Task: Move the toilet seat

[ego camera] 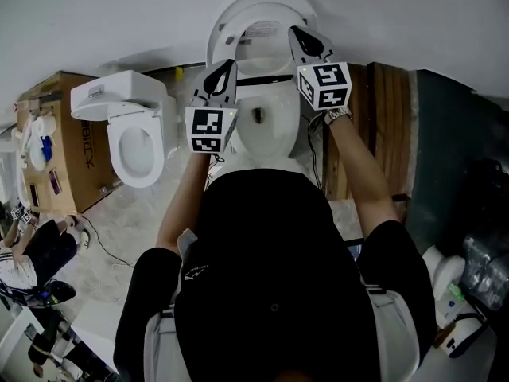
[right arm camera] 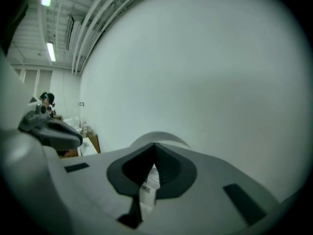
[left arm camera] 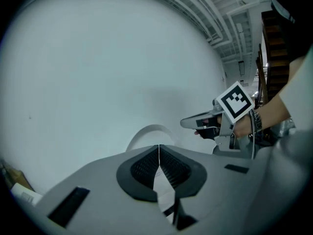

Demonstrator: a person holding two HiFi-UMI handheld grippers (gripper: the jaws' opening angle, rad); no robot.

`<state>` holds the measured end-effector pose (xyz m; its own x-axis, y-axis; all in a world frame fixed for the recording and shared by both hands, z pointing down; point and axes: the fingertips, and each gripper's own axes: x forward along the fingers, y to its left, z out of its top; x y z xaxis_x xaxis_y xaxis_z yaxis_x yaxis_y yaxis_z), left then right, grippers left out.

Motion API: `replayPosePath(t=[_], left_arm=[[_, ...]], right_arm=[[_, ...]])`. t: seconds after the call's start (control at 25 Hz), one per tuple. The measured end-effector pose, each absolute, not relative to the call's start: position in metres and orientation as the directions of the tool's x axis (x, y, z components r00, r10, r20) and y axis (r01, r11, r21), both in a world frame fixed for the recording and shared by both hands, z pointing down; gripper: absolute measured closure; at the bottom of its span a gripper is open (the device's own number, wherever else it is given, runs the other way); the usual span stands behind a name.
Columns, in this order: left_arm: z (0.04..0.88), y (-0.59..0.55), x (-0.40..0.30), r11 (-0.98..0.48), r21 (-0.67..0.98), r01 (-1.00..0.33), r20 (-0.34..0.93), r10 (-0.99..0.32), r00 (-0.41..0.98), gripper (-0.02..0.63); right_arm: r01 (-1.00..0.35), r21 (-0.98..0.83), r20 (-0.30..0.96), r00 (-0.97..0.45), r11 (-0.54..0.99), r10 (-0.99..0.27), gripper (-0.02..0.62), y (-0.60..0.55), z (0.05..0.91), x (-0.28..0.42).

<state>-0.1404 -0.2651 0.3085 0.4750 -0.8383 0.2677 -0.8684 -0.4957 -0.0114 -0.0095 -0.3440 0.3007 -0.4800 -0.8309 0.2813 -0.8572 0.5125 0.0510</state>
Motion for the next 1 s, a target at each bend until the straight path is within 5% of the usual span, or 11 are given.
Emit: replayPosePath(t=[0.44,1.0], left_arm=[[0.273,-0.172,-0.072,-0.455,-0.028,-0.890,0.246,-0.866,0.435,0.592],[0.245,-0.070,-0.007,-0.446,-0.027,-0.895,0.182,-0.882,0.434,0.592]], right_arm=[[-0.816,-0.181,0.142,-0.573,0.548,-0.807,0.581,-0.231,0.242,0.062],[-0.793,-0.096,0.094,-0.609,0.602,-0.788,0.581,-0.100,0.196,0.148]])
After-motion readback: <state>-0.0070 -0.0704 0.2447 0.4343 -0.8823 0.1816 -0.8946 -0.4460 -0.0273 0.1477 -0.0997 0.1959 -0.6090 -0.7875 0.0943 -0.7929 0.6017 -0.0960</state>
